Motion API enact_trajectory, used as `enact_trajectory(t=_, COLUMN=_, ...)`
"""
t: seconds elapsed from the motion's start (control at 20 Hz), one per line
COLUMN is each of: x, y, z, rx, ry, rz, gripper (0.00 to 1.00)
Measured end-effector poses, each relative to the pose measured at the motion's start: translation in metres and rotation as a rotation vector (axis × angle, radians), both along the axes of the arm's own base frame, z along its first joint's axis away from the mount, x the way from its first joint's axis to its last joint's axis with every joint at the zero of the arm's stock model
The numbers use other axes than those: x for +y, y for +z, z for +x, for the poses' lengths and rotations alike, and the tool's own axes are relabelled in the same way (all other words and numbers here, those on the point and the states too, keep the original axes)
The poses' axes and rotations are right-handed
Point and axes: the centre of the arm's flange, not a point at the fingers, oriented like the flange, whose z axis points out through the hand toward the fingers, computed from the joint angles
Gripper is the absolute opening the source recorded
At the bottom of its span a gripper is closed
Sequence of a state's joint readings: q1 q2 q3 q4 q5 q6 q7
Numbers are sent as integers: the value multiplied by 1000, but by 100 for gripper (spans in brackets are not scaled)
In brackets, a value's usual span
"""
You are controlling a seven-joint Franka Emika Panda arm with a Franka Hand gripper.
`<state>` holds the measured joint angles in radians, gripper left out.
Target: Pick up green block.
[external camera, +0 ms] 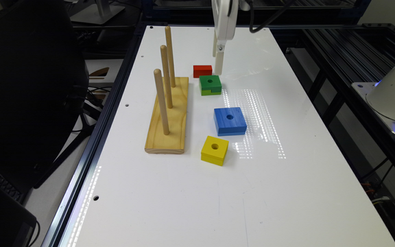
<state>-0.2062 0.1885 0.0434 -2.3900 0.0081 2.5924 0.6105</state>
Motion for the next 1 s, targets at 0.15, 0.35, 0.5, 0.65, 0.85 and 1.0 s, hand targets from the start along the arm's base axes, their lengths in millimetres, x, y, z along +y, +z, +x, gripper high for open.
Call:
enact_trajectory(t=0.15, x=0, y=-15, z=1, rx=-3, ry=-1, rz=1, gripper=100)
enact_trajectory(t=0.35, x=0, y=-21, z=2, rx=-7, ry=-1, rz=1, gripper=100)
enact_trajectory(t=0.5, x=0, y=-20, z=2, rx=-9, ry=-1, rz=0, gripper=100)
enact_trajectory(t=0.65, x=0, y=-20, z=3, rx=-9, ry=-1, rz=0, gripper=100)
enact_trajectory(t=0.85, x=0, y=-27, z=2, rx=-1, ry=-1, rz=2, gripper=100)
enact_trajectory(t=1.0, x=0, y=-32, z=1, rx=0, ry=-1, rz=3, gripper=100)
